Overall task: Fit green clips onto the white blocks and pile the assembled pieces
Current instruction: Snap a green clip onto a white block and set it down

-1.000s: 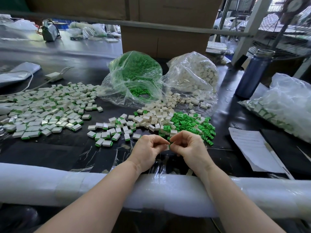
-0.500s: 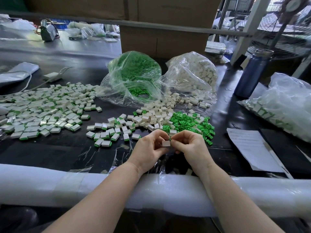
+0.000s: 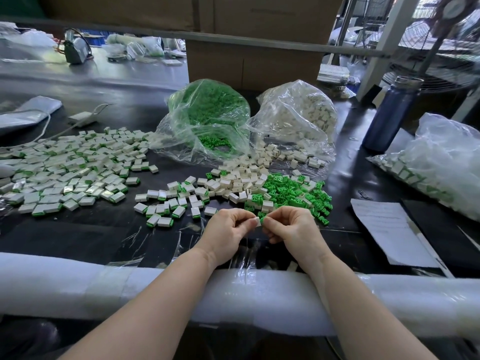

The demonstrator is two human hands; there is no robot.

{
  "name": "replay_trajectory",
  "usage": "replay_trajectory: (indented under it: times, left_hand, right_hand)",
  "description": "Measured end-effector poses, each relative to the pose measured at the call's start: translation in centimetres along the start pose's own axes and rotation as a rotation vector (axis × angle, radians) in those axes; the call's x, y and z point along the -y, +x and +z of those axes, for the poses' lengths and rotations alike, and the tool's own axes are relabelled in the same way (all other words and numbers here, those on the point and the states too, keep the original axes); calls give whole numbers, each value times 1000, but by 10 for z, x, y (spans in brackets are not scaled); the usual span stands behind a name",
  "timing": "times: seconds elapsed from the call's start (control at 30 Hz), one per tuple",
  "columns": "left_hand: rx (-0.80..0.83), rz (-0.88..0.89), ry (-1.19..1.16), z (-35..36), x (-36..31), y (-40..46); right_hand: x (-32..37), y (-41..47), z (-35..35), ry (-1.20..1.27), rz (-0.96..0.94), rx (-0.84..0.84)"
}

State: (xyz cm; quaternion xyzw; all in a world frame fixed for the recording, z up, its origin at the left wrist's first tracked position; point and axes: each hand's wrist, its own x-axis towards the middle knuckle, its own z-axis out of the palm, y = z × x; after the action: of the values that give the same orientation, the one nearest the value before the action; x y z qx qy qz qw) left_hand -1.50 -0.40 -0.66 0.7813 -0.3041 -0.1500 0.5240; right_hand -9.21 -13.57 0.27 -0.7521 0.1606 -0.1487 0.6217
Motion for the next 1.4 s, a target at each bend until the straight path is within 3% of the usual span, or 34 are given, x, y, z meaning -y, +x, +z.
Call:
replay_trajectory:
  times: [0.17, 0.43, 0.7, 0.9, 1.07, 1.4]
  left_hand:
    - [9, 28, 117, 1, -1, -1]
    - [-8, 9, -33, 4, -7, -3]
    - [-24, 5, 15, 2, -7, -3]
    - [-26, 25, -72, 1, -11, -3]
    - [17, 66, -69, 2, -12, -3]
    - [90, 91, -11, 3, -9, -3]
  right_hand:
    - [-1, 0, 1, -111, -3, 39]
    - [0, 0, 0, 74, -33, -6]
    - [1, -2, 1, 85, -70, 42]
    - [-1, 0, 1, 122, -37, 59]
    - [2, -1, 2, 13, -37, 209]
    - [0, 0, 1, 51, -36, 204]
